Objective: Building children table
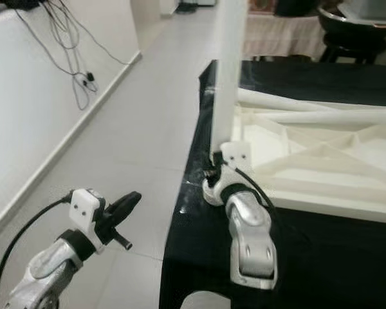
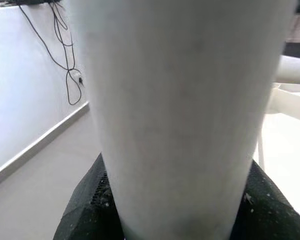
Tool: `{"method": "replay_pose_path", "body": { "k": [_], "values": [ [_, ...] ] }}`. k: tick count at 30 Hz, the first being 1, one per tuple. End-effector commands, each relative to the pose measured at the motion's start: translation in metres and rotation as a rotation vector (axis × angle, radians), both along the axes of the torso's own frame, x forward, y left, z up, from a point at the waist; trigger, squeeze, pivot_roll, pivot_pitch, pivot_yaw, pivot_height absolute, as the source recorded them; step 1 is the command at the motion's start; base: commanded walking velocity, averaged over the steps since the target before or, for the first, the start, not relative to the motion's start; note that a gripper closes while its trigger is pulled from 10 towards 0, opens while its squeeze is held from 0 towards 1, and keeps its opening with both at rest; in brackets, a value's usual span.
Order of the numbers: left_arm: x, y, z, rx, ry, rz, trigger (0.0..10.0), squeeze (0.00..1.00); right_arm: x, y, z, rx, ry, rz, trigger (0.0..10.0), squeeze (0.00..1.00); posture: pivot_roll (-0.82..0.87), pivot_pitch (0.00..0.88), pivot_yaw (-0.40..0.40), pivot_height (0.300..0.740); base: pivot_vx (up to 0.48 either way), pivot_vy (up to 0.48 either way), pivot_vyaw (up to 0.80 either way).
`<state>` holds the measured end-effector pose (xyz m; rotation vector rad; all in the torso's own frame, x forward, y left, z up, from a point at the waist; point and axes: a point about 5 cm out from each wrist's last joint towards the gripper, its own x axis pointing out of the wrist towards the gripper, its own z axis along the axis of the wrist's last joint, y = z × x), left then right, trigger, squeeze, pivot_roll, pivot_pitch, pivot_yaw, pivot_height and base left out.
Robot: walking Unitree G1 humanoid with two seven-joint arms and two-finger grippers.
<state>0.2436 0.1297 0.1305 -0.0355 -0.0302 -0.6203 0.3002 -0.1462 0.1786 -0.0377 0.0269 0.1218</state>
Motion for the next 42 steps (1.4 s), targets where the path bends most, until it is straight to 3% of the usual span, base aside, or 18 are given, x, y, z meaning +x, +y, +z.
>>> {"method": "replay_pose_path", "body": {
  "k": [1, 4, 5, 7, 8, 9, 12, 14, 15, 16, 22, 24, 30, 31, 32, 34, 35, 42],
  "values": [
    [-0.001, 0.001, -0.005, 0.003, 0.024, -0.01, 10.0, 0.0, -0.002, -0.01, -0.028, 0.031, 0.137, -0.061, 0.0, 0.0, -0.01, 0.133, 0.066, 0.74, 0.0, 0.0, 0.0],
    [-0.001, 0.0, -0.005, 0.004, 0.022, -0.005, 10.0, 0.0, 0.001, -0.005, -0.027, 0.028, 0.139, -0.033, 0.0, 0.0, 0.0, 0.117, 0.059, 0.74, 0.0, 0.0, 0.0],
    [-0.001, 0.0, -0.006, 0.005, 0.019, 0.004, 10.0, 0.0, 0.002, 0.001, -0.027, 0.01, 0.152, 0.018, 10.0, 0.0, 0.0, 0.114, 0.057, 0.74, 0.0, 0.0, 0.0],
    [-0.001, 0.0, -0.006, 0.005, 0.019, 0.004, 10.0, 0.0, 0.002, 0.001, -0.027, 0.01, 0.152, 0.018, 10.0, 0.0, 0.0, 0.114, 0.057, 0.74, 0.0, 0.0, 0.0],
    [0.0, -0.001, -0.006, 0.005, 0.017, 0.011, 10.0, 0.0, 0.0, 0.008, -0.026, 0.016, 0.159, 0.047, 10.0, 0.09, 0.0, 0.111, 0.054, 0.74, 0.0, 0.0, 0.0],
    [0.0, -0.001, -0.006, 0.006, 0.017, 0.014, 10.0, 0.0, 0.0, 0.013, -0.023, 0.02, 0.155, 0.084, 10.0, 1.0, 0.01, 0.105, 0.053, 0.74, 0.0, 0.0, 0.0],
    [0.0, -0.001, -0.006, 0.006, 0.017, 0.014, 10.0, 0.0, 0.005, 0.018, -0.015, 0.044, 0.123, 0.166, 10.0, 1.0, 0.01, 0.105, 0.052, 0.74, 0.0, 0.0, 0.0],
    [0.0, -0.003, -0.007, 0.006, 0.017, 0.008, 10.0, 0.0, 0.021, 0.022, 0.008, 0.092, 0.01, 0.401, 10.0, 1.0, 0.01, 0.101, 0.05, 0.74, 0.0, 0.0, 0.0],
    [-0.001, -0.004, -0.007, 0.005, 0.016, 0.006, 10.0, 0.0, 0.029, 0.02, 0.019, 0.077, -0.028, 0.513, 10.0, 0.38, 0.02, 0.104, 0.048, 0.74, 0.0, 0.0, 0.0],
    [-0.001, -0.005, -0.007, 0.004, 0.015, 0.006, 10.0, 0.0, 0.034, 0.018, 0.026, 0.048, -0.047, 0.597, 10.0, 0.0, 0.02, 0.104, 0.048, 0.74, 0.0, 0.0, 0.0],
    [-0.001, -0.005, -0.006, 0.002, 0.013, 0.009, 10.0, 0.0, 0.042, 0.016, 0.03, -0.024, -0.021, 0.753, 10.0, 0.0, 0.03, 0.114, 0.045, 0.74, 0.0, 0.0, 0.0],
    [-0.003, -0.006, -0.005, 0.001, 0.01, 0.01, 10.0, 0.0, 0.048, 0.017, 0.025, -0.123, 0.016, 0.877, 10.0, 0.0, 0.04, 0.122, 0.042, 0.74, 0.0, 0.0, 0.0],
    [-0.004, -0.006, -0.005, 0.0, 0.009, 0.011, 10.0, 0.0, 0.053, 0.018, 0.024, -0.138, 0.015, 0.927, 10.0, 0.0, 0.04, 0.123, 0.04, 0.74, 0.0, 0.0, 0.0],
    [-0.004, -0.007, -0.004, -0.001, 0.008, 0.014, 10.0, 0.0, 0.061, 0.019, 0.022, -0.103, 0.037, 0.957, 9.4, 0.0, 0.05, 0.13, 0.036, 0.74, 0.0, 0.0, 0.0],
    [-0.005, -0.008, -0.004, -0.003, 0.007, 0.016, 10.0, 0.0, 0.065, 0.02, 0.02, -0.083, 0.051, 0.987, 1.9, 0.0, 0.05, 0.131, 0.035, 0.74, 0.0, 0.0, 0.0],
    [-0.005, -0.008, -0.004, -0.003, 0.007, 0.016, 10.0, 0.0, 0.065, 0.02, 0.019, -0.081, 0.052, 0.993, 1.9, 0.0, 0.05, 0.131, 0.035, 0.74, 0.0, 0.0, 0.0],
    [-0.005, -0.008, -0.004, -0.004, 0.006, 0.017, 10.0, 0.0, 0.065, 0.019, 0.019, -0.081, 0.057, 1.018, 0.0, 0.0, 0.05, 0.138, 0.035, 0.74, 0.0, 0.0, 0.0],
    [-0.005, -0.009, -0.003, -0.008, 0.006, 0.017, 10.0, 0.0, 0.068, 0.013, 0.018, -0.07, 0.064, 1.042, 0.0, 0.0, 0.04, 0.141, 0.037, 0.74, 0.0, 0.0, 0.0]
  ]
}}
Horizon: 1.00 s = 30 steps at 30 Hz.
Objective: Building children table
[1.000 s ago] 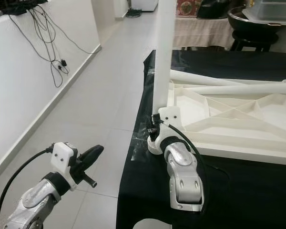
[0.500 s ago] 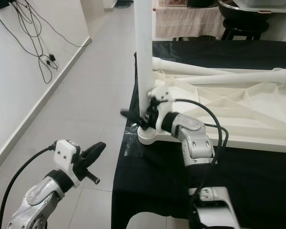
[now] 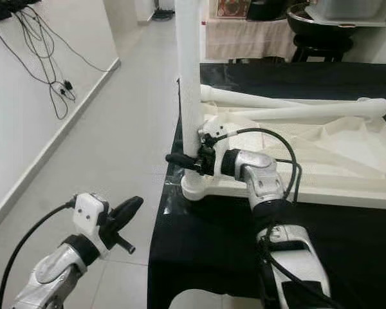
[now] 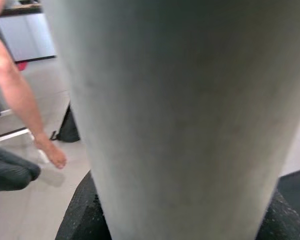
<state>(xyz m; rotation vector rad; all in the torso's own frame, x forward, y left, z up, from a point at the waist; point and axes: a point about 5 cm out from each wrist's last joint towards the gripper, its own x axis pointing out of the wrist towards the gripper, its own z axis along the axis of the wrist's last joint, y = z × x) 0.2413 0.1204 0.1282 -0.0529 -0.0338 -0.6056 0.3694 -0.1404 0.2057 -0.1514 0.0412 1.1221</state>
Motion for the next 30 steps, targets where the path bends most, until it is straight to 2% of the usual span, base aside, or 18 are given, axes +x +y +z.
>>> {"method": "replay_pose_path", "body": {
  "k": [1, 6, 8, 10, 11, 12, 13, 14, 15, 16, 17, 19, 26, 27, 29, 30],
  "values": [
    [-0.002, 0.0, -0.001, 0.009, 0.003, 0.002, 10.0, 0.0, 0.0, 0.005, -0.01, 0.024, 0.045, 0.011, 0.0, 0.0, 0.04, 0.141, 0.037, 0.74, 0.0, 0.0, 0.0],
    [-0.002, 0.001, 0.0, 0.008, 0.003, 0.002, 10.0, 0.0, 0.001, 0.002, -0.012, 0.029, 0.034, -0.025, 0.0, 0.0, 0.03, 0.144, 0.037, 0.74, 0.0, 0.0, 0.0],
    [-0.002, 0.003, 0.0, 0.008, 0.002, 0.006, 10.0, 0.0, -0.005, -0.006, -0.033, -0.008, 0.019, -0.251, 0.0, 0.0, 0.02, 0.15, 0.031, 0.74, 0.0, 0.0, 0.0],
    [-0.002, 0.004, 0.0, 0.008, 0.001, 0.008, 10.0, 0.0, -0.008, -0.007, -0.04, -0.01, 0.022, -0.346, 0.0, 0.0, 0.02, 0.15, 0.031, 0.74, 0.0, 0.0, 0.0],
    [-0.002, 0.004, 0.0, 0.008, 0.001, 0.008, 10.0, 0.0, -0.008, -0.007, -0.04, -0.01, 0.022, -0.346, 0.0, 0.0, 0.02, 0.15, 0.031, 0.74, 0.0, 0.0, 0.0],
    [-0.002, 0.005, 0.001, 0.009, 0.001, 0.009, 10.0, 0.0, -0.015, -0.007, -0.051, 0.061, 0.033, -0.668, 0.0, 0.0, 0.01, 0.155, 0.039, 0.74, 0.0, 0.0, 0.0],
    [-0.001, 0.006, 0.001, 0.009, 0.0, 0.01, 10.0, 0.0, -0.025, -0.014, -0.059, 0.1, 0.059, -0.922, 0.0, 0.0, 0.01, 0.155, 0.039, 0.74, 0.0, 0.0, 0.0],
    [-0.001, 0.007, 0.001, 0.009, 0.0, 0.011, 10.0, 0.0, -0.034, -0.022, -0.065, 0.117, 0.084, -1.101, 0.0, 0.0, 0.01, 0.155, 0.039, 0.74, 0.0, 0.0, 0.0],
    [-0.001, 0.007, 0.001, 0.009, 0.0, 0.011, 10.0, 0.0, -0.034, -0.022, -0.065, 0.117, 0.084, -1.101, 0.0, 0.0, 0.01, 0.155, 0.039, 0.74, 0.0, 0.0, 0.0],
    [-0.001, 0.007, 0.001, 0.01, 0.0, 0.011, 10.0, 0.0, -0.039, -0.026, -0.069, 0.123, 0.098, -1.193, 0.0, 0.0, 0.01, 0.155, 0.039, 0.74, 0.0, 0.0, 0.0],
    [0.001, 0.007, 0.001, 0.011, 0.002, 0.009, 10.0, 0.0, -0.046, -0.011, -0.069, 0.078, 0.058, -1.081, 0.0, 0.0, -0.03, 0.146, 0.073, 0.74, 0.0, 0.0, 0.0],
    [0.004, 0.007, 0.001, 0.01, 0.006, -0.004, 10.0, 0.0, -0.053, 0.008, -0.073, 0.027, 0.048, -0.932, 0.0, 0.0, -0.01, 0.144, 0.066, 0.74, 0.0, 0.0, 0.0],
    [0.006, 0.007, 0.001, 0.01, 0.0, 0.008, 10.0, 0.0, -0.055, 0.021, -0.075, -0.035, 0.047, -0.856, 0.2, 0.0, -0.01, 0.138, 0.059, 0.74, 0.0, 0.0, 0.0],
    [0.006, 0.007, 0.001, 0.009, 0.0, 0.01, 10.0, 0.0, -0.054, 0.022, -0.072, -0.008, 0.057, -0.821, 10.0, 0.0, 0.0, 0.136, 0.056, 0.74, 0.0, 0.0, 0.0],
    [0.006, 0.007, 0.001, 0.008, 0.0, 0.01, 10.0, 0.0, -0.053, 0.023, -0.07, 0.013, 0.064, -0.797, 10.0, 0.0, 0.0, 0.136, 0.056, 0.74, 0.0, 0.0, 0.0],
    [0.006, 0.007, 0.001, 0.008, 0.001, 0.009, 10.0, 0.0, -0.05, 0.027, -0.059, 0.079, 0.091, -0.703, 10.0, 1.0, 0.0, 0.129, 0.057, 0.74, 0.0, 0.0, 0.0]
  ]
}}
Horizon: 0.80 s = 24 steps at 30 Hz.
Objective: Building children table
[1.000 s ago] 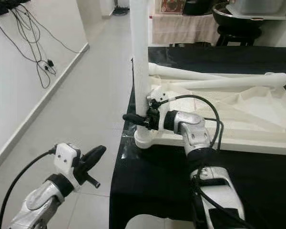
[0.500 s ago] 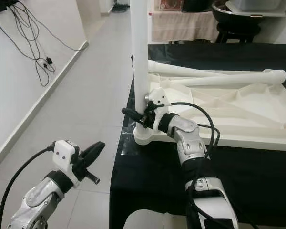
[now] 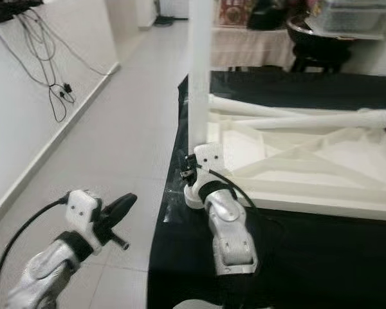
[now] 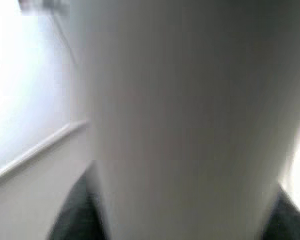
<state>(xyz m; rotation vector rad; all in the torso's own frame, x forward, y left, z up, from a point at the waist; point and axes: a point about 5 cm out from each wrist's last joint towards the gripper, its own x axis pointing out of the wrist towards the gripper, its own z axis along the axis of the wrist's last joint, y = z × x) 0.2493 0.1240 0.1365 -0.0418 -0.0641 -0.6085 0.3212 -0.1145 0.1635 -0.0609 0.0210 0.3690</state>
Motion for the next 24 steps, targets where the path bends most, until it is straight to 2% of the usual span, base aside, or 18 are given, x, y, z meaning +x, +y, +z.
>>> {"method": "replay_pose_path", "body": {
  "k": [1, 2, 3, 4, 6, 7, 9, 10, 12, 15, 17, 19, 20, 21, 24],
  "values": [
    [-0.002, 0.003, -0.008, 0.006, 0.032, 0.012, 10.0, 0.0, -0.002, 0.002, -0.017, 0.033, 0.109, 0.054, 10.0, 1.0, 0.0, 0.129, 0.057, 0.74, 0.0, 0.0, 0.0],
    [-0.002, 0.003, -0.008, 0.007, 0.033, 0.009, 10.0, 0.0, 0.003, 0.001, -0.005, 0.056, 0.071, 0.136, 10.0, 1.0, 0.01, 0.129, 0.057, 0.74, 0.0, 0.0, 0.0],
    [-0.002, 0.003, -0.008, 0.007, 0.033, 0.009, 10.0, 0.0, 0.003, 0.001, -0.005, 0.056, 0.071, 0.136, 10.0, 1.0, 0.01, 0.129, 0.057, 0.74, 0.0, 0.0, 0.0],
    [-0.002, 0.003, -0.008, 0.008, 0.034, 0.006, 10.0, 0.0, 0.011, -0.005, 0.017, 0.017, -0.019, 0.327, 10.0, 1.0, 0.01, 0.123, 0.056, 0.74, 0.0, 0.0, 0.0],
    [-0.001, 0.003, -0.008, 0.008, 0.034, 0.005, 10.0, 0.0, 0.013, -0.008, 0.022, 0.001, -0.04, 0.366, 10.0, 1.0, 0.01, 0.123, 0.056, 0.74, 0.0, 0.0, 0.0],
    [-0.002, 0.003, -0.008, 0.009, 0.034, 0.005, 10.0, 0.0, 0.015, -0.012, 0.025, -0.018, -0.035, 0.426, 10.0, 0.0, 0.02, 0.122, 0.052, 0.74, 0.0, 0.0, 0.0],
    [-0.002, 0.003, -0.009, 0.01, 0.033, 0.006, 10.0, 0.0, 0.02, -0.021, 0.029, -0.075, -0.027, 0.532, 10.0, 0.0, 0.02, 0.12, 0.048, 0.74, 0.0, 0.0, 0.0],
    [-0.002, 0.003, -0.009, 0.01, 0.033, 0.006, 10.0, 0.0, 0.02, -0.021, 0.029, -0.075, -0.027, 0.532, 10.0, 0.0, 0.02, 0.12, 0.048, 0.74, 0.0, 0.0, 0.0],
    [-0.003, 0.002, -0.009, 0.009, 0.033, 0.009, 10.0, 0.0, 0.03, -0.03, 0.034, -0.117, -0.017, 0.58, 10.0, 0.0, 0.02, 0.117, 0.047, 0.74, 0.0, 0.0, 0.0],
    [-0.004, 0.0, -0.01, 0.008, 0.034, 0.009, 10.0, 0.0, 0.039, -0.031, 0.039, -0.102, -0.001, 0.619, 10.0, 0.0, 0.03, 0.115, 0.047, 0.74, 0.0, 0.0, 0.0],
    [-0.004, 0.0, -0.01, 0.008, 0.034, 0.009, 10.0, 0.0, 0.039, -0.031, 0.039, -0.102, -0.001, 0.619, 10.0, 0.0, 0.03, 0.115, 0.047, 0.74, 0.0, 0.0, 0.0],
    [-0.006, -0.001, -0.01, 0.009, 0.035, 0.008, 10.0, 0.0, 0.043, -0.027, 0.04, -0.096, 0.02, 0.672, 10.0, 0.0, 0.03, 0.113, 0.045, 0.74, 0.0, 0.0, 0.0],
    [-0.006, -0.001, -0.011, 0.008, 0.037, 0.007, 10.0, 0.0, 0.048, -0.026, 0.038, -0.079, 0.035, 0.66, 5.3, 0.0, 0.03, 0.113, 0.046, 0.74, 0.0, 0.0, 0.0],
    [-0.007, -0.002, -0.011, 0.008, 0.039, 0.005, 10.0, 0.0, 0.05, -0.024, 0.033, -0.066, 0.055, 0.664, 0.0, 0.0, 0.03, 0.111, 0.045, 0.74, 0.0, 0.0, 0.0],
    [-0.007, -0.002, -0.012, 0.007, 0.04, 0.004, 10.0, 0.0, 0.052, -0.024, 0.03, -0.058, 0.066, 0.671, 0.0, 0.0, 0.04, 0.111, 0.046, 0.74, 0.0, 0.0, 0.0]
  ]
}}
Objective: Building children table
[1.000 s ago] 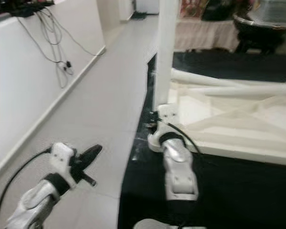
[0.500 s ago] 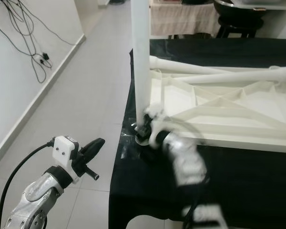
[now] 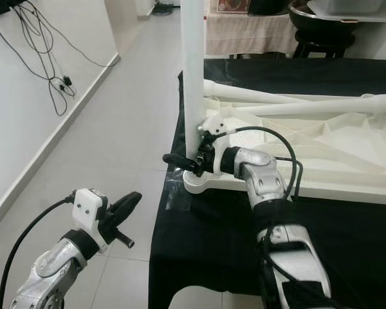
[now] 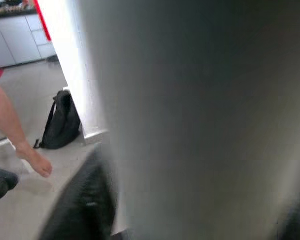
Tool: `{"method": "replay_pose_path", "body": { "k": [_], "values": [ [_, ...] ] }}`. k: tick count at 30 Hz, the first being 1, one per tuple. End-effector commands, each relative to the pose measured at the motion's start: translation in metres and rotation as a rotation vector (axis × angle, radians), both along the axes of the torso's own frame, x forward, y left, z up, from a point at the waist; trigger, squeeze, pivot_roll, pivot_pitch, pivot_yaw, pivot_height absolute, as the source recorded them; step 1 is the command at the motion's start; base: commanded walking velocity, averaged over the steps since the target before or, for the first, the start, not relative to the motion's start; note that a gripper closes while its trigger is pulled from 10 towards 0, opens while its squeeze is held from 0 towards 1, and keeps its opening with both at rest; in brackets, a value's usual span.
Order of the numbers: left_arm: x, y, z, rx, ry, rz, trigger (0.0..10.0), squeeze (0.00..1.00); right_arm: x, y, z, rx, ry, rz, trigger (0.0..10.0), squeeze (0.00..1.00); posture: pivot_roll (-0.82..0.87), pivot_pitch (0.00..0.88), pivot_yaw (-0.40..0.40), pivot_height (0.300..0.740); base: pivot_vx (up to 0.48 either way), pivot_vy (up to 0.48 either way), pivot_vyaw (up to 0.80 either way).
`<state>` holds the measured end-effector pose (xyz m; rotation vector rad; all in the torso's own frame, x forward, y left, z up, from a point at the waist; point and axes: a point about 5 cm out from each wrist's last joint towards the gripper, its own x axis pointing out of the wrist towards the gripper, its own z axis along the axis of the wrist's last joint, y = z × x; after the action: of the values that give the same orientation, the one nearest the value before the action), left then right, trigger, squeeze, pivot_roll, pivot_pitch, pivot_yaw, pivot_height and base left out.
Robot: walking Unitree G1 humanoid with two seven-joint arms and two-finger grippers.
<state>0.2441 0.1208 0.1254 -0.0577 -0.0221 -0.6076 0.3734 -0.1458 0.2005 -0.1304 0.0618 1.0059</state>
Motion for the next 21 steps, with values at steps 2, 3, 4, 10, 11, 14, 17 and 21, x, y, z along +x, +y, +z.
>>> {"method": "replay_pose_path", "body": {
  "k": [2, 3, 4, 10, 11, 14, 17, 21],
  "values": [
    [-0.003, 0.0, -0.001, 0.01, -0.003, 0.003, 10.0, 0.0, -0.001, 0.008, -0.011, 0.005, 0.042, 0.047, 0.0, 0.0, 0.04, 0.11, 0.045, 0.74, 0.0, 0.0, 0.0],
    [-0.003, 0.0, -0.001, 0.009, -0.003, 0.002, 10.0, 0.0, -0.003, 0.007, -0.015, 0.007, 0.062, 0.068, 0.0, 0.0, 0.04, 0.11, 0.045, 0.74, 0.0, 0.0, 0.0],
    [-0.003, 0.0, -0.001, 0.009, -0.003, 0.002, 10.0, 0.0, -0.003, 0.007, -0.015, 0.007, 0.062, 0.068, 0.0, 0.0, 0.04, 0.11, 0.045, 0.74, 0.0, 0.0, 0.0],
    [-0.005, 0.0, -0.001, 0.004, 0.0, -0.001, 10.0, 0.0, -0.004, -0.004, -0.028, -0.012, 0.101, 0.04, 0.0, 0.0, 0.02, 0.117, 0.039, 0.74, 0.0, 0.0, 0.0],
    [-0.005, 0.0, -0.001, 0.004, 0.0, -0.001, 10.0, 0.0, -0.004, -0.004, -0.028, -0.012, 0.101, 0.04, 0.0, 0.0, 0.02, 0.117, 0.039, 0.74, 0.0, 0.0, 0.0],
    [-0.006, 0.002, 0.0, 0.002, -0.002, 0.001, 10.0, 0.0, -0.004, -0.02, -0.048, -0.089, 0.084, -0.358, 0.0, 0.0, 0.02, 0.138, 0.02, 0.74, 0.0, 0.0, 0.0],
    [-0.006, 0.005, 0.002, 0.003, -0.005, 0.006, 10.0, 0.0, -0.032, -0.033, -0.064, -0.032, 0.082, -0.913, 0.0, 0.0, 0.01, 0.151, 0.027, 0.74, 0.0, 0.0, 0.0],
    [-0.003, 0.009, 0.002, 0.005, 0.001, 0.0, 10.0, 0.0, -0.084, 0.005, -0.073, -0.083, 0.062, -0.864, 0.0, 0.0, -0.03, 0.143, 0.058, 0.74, 0.0, 0.0, 0.0]
  ]
}}
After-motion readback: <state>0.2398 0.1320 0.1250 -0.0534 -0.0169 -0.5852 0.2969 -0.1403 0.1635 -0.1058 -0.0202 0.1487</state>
